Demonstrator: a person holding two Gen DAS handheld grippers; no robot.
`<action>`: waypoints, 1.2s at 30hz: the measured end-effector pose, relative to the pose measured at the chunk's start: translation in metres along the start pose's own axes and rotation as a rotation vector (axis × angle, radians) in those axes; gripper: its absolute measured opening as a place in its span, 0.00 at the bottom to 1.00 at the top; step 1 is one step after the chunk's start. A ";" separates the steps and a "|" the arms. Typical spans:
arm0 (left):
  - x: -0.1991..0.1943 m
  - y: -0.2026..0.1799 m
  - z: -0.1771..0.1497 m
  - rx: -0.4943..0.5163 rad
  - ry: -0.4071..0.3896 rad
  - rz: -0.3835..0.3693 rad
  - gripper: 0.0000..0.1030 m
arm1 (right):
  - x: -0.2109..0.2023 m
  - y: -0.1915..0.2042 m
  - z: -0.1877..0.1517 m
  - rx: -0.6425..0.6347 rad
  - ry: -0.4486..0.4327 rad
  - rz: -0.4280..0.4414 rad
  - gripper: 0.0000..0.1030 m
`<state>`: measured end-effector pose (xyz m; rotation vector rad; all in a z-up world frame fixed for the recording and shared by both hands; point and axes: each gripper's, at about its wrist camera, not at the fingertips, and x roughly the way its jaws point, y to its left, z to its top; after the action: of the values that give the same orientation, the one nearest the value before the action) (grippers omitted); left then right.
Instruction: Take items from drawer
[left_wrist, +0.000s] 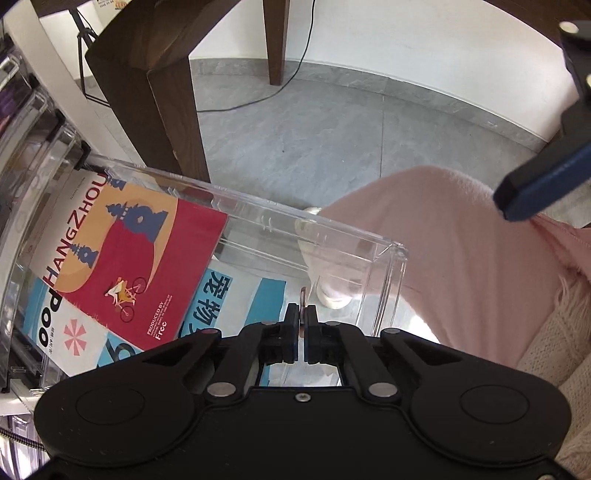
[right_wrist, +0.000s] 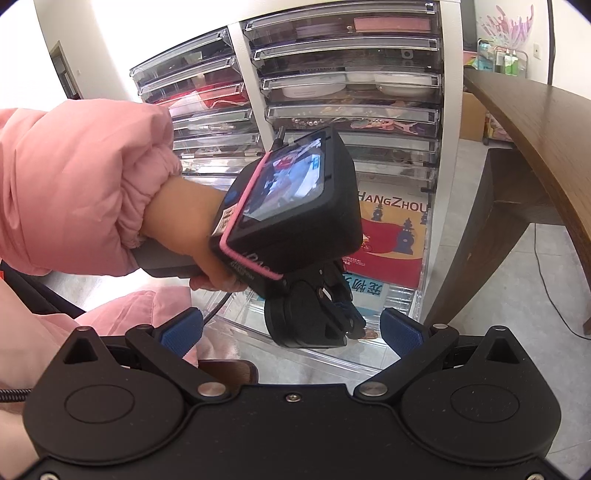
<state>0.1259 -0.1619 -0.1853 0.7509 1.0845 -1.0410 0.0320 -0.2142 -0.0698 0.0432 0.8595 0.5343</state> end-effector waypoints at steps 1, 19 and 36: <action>-0.001 -0.001 0.001 0.003 -0.001 0.000 0.02 | 0.000 0.000 0.000 0.000 0.000 0.000 1.00; 0.002 -0.009 0.003 0.040 0.007 0.037 0.02 | -0.003 0.000 0.003 0.015 -0.035 0.047 1.00; -0.122 0.006 -0.042 -0.206 -0.248 0.171 0.03 | -0.007 -0.001 0.006 0.031 -0.073 0.099 1.00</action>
<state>0.1032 -0.0863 -0.0832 0.5234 0.8812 -0.8377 0.0334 -0.2166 -0.0610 0.1336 0.7967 0.6090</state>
